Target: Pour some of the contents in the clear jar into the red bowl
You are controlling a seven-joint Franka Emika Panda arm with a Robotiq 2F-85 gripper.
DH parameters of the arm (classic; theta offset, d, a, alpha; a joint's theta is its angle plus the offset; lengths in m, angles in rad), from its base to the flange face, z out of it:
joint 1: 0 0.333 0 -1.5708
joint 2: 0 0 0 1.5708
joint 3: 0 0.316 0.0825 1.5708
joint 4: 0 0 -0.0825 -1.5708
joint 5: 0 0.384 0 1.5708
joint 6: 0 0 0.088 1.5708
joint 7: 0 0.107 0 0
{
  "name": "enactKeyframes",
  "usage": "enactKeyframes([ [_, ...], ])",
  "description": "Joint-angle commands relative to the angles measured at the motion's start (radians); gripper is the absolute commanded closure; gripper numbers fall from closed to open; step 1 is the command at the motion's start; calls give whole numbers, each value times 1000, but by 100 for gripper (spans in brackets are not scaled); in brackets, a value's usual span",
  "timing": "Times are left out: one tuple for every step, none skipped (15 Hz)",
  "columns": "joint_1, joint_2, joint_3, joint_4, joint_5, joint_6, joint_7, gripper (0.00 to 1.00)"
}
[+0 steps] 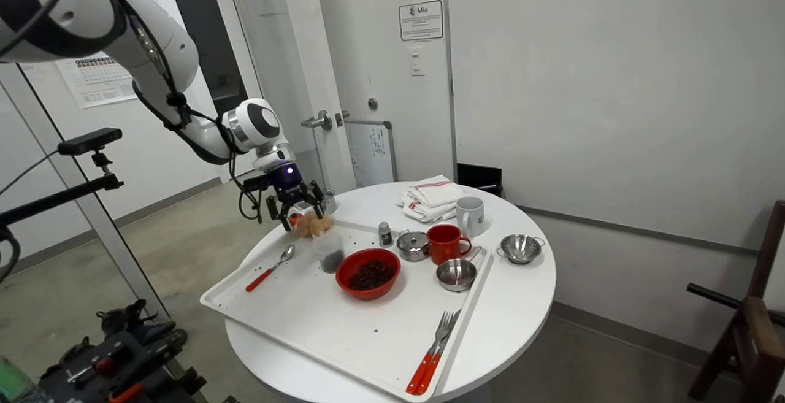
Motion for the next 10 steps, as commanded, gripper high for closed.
enactKeyframes([
  [39, 111, -39, 147, 58, -60, -100, 0],
  [42, 132, -44, 178, 69, -75, -123, 0],
  [52, 71, -58, 80, 57, -18, -78, 0],
  [55, 91, -62, 106, 63, -29, -93, 0],
  [57, 106, -64, 125, 66, -37, -103, 0],
  [58, 114, -66, 135, 68, -40, -108, 0],
  [64, 111, -71, 134, 65, -39, -97, 0],
  [73, 121, -81, 151, 65, -55, -86, 0],
  [82, 130, -91, 162, 63, -63, -74, 0],
  [98, 141, -109, 175, 47, -71, -51, 0],
])
